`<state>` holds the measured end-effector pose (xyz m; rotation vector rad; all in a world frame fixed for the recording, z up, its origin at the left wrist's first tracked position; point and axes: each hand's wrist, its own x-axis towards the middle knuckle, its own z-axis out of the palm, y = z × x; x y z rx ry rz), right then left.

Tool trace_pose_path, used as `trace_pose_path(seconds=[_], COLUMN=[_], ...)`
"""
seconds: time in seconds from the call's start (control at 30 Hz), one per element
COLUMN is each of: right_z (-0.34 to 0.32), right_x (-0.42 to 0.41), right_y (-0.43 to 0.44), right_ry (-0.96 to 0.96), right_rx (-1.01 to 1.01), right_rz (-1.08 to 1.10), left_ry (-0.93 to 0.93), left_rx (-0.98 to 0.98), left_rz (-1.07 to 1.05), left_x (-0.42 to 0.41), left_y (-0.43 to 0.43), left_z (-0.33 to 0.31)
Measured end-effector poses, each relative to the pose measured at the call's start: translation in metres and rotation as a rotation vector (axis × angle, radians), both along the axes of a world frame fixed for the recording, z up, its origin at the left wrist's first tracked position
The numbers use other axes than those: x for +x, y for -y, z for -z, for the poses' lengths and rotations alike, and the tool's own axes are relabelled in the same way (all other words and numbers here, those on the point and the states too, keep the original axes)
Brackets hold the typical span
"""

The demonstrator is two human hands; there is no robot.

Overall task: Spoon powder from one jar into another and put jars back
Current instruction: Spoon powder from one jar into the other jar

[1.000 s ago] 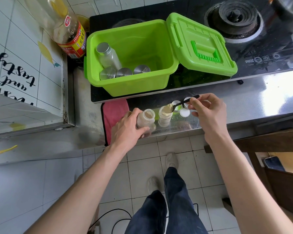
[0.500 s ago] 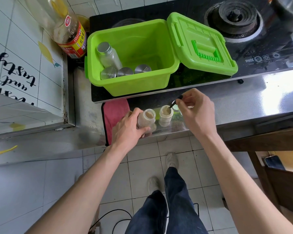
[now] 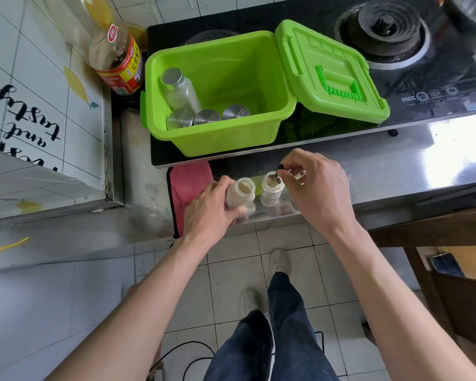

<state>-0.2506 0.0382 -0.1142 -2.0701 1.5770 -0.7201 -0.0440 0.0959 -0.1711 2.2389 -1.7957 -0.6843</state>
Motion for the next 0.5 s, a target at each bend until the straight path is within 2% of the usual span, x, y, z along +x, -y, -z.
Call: trace_pose_path(seconds=[0.5], right_z=[-0.0045], right_x=[0.0021], right_y=[-0.0081], right_ry=[0.063], right_rx=[0.031], right_rz=[0.078], left_ry=[0.025], left_rx=[-0.016], left_rz=[0.033], left_x=[0.0005], left_y=[0.0027], left_z=[-0.0007])
